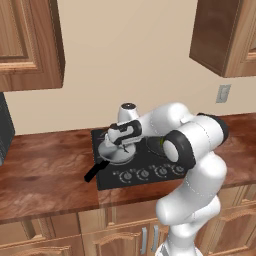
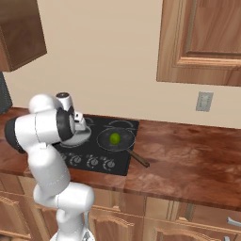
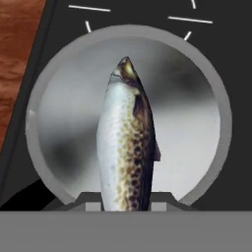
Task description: Place both pans onto different burners. Then place the lime and the fish on different pans.
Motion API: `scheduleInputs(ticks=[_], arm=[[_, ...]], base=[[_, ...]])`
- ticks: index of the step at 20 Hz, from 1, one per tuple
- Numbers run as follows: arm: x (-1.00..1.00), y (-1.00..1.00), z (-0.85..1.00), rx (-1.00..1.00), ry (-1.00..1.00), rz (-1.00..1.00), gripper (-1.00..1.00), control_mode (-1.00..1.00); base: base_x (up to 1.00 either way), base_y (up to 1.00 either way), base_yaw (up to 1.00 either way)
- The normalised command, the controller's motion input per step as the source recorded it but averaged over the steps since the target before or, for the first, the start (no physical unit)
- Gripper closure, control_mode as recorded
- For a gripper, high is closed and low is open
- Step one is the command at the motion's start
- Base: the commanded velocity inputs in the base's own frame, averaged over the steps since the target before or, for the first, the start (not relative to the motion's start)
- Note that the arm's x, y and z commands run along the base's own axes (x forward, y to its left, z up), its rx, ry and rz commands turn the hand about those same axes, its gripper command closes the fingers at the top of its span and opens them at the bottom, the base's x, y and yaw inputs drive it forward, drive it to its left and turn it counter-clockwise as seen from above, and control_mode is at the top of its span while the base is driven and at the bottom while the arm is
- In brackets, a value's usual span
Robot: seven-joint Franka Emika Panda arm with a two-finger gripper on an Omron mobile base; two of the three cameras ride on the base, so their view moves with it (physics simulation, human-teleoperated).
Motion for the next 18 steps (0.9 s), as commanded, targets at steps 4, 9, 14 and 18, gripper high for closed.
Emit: scheduleInputs(ticks=[4, 9, 14, 18], arm=[[0.07, 0.06, -0.20, 0.00, 0.00, 0.00, 1.00, -1.00], [0.09, 0.04, -0.15, 0.00, 0.00, 0.00, 1.00, -1.00], [0.12, 0.02, -0.11, 0.00, 0.00, 0.00, 1.00, -1.00], [0.15, 0.02, -0.08, 0.00, 0.01, 0.00, 1.00, -1.00]], base=[[0.00, 0.00, 0.00], [0.00, 0.00, 0.00], [0.00, 0.00, 0.00], [0.00, 0.00, 0.00]])
